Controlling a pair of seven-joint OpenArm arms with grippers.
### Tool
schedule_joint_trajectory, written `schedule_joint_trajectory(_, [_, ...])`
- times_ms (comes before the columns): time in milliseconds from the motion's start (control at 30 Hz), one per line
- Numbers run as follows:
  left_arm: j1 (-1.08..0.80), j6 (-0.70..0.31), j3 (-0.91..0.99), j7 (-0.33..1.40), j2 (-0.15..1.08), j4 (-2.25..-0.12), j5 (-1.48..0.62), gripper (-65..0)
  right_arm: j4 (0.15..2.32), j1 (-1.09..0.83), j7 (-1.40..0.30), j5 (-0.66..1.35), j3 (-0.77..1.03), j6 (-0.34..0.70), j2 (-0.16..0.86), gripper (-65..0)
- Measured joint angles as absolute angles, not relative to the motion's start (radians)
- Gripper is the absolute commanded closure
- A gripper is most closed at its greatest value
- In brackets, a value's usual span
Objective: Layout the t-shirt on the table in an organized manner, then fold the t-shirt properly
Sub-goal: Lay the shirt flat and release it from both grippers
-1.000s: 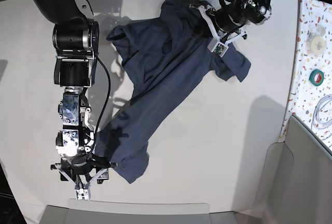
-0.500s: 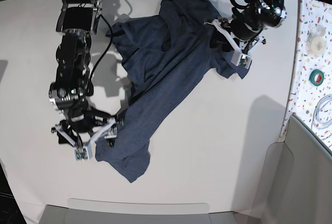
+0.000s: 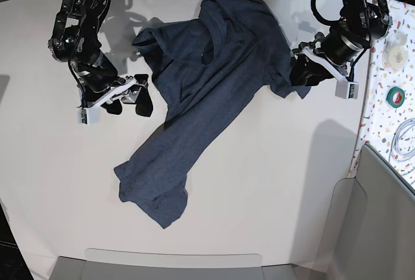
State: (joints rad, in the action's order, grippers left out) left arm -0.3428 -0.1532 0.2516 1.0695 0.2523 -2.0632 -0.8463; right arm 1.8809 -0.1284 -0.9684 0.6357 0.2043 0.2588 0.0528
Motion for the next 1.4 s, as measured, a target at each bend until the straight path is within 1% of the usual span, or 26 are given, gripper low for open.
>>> schedule_joint_trajectory(133, [-0.346, -0.154, 0.252, 1.07, 0.252, -2.063, -0.846, -20.0, 1.819, -0.141, -0.96, 0.716, 0.204, 0.259, 0.059, -49.7])
schedule_joint_trajectory(300, [-0.348, -0.154, 0.252, 1.07, 0.252, -2.063, -0.846, -20.0, 1.763, -0.158, -0.967, 0.712, 0.176, 0.258, 0.052, -49.7])
schedule_joint_trajectory(500, [-0.352, -0.156, 0.252, 1.07, 0.252, -2.061, -0.846, -19.9, 1.762, -0.152, -0.958, 0.715, 0.09, 0.258, 0.051, -49.7])
schedule_joint_trajectory(633, [-0.352, -0.156, 0.252, 1.07, 0.252, -2.061, -0.846, -19.9, 1.762, -0.152, -0.958, 0.717, 0.065, 0.258, 0.052, -49.3])
schedule_joint_trajectory(667, [-0.352, -0.156, 0.251, 1.07, 0.252, -2.061, -0.846, -19.9, 1.762, -0.149, -0.958, 0.713, 0.056, 0.258, 0.053, -48.0])
schedule_joint_trajectory(700, [-0.352, -0.156, 0.252, 1.07, 0.252, -2.061, -0.846, -19.9, 1.762, -0.142, -0.962, 0.709, 0.043, 0.258, 0.06, -44.1])
schedule_joint_trajectory(767, [-0.352, -0.156, 0.252, 1.07, 0.252, -2.061, -0.846, -19.9, 1.762, -0.123, -0.965, 0.711, 0.008, 0.258, 0.064, -31.1])
schedule_joint_trajectory(867, [-0.371, -0.156, 0.252, 1.07, 0.252, -2.061, -0.849, -19.9, 1.761, -0.09, -0.958, 0.712, -0.042, 0.257, 0.062, -4.7])
schedule_joint_trajectory(900, [-0.374, -0.157, 0.252, 1.071, 0.252, -2.061, -0.849, -19.9, 1.76, -0.084, -0.959, 0.712, -0.051, 0.259, 0.062, 0.0])
schedule_joint_trajectory(1267, [-0.405, -0.155, 0.252, 1.067, 0.252, -2.061, -0.846, -19.9, 1.745, -0.015, -0.969, 0.71, -0.068, 0.258, 0.077, 0.0])
schedule_joint_trajectory(1400, [-0.401, -0.156, 0.252, 1.066, 0.252, -2.061, -0.846, -19.9, 1.771, 0.026, -0.961, 0.71, -0.067, 0.254, 0.112, 0.0])
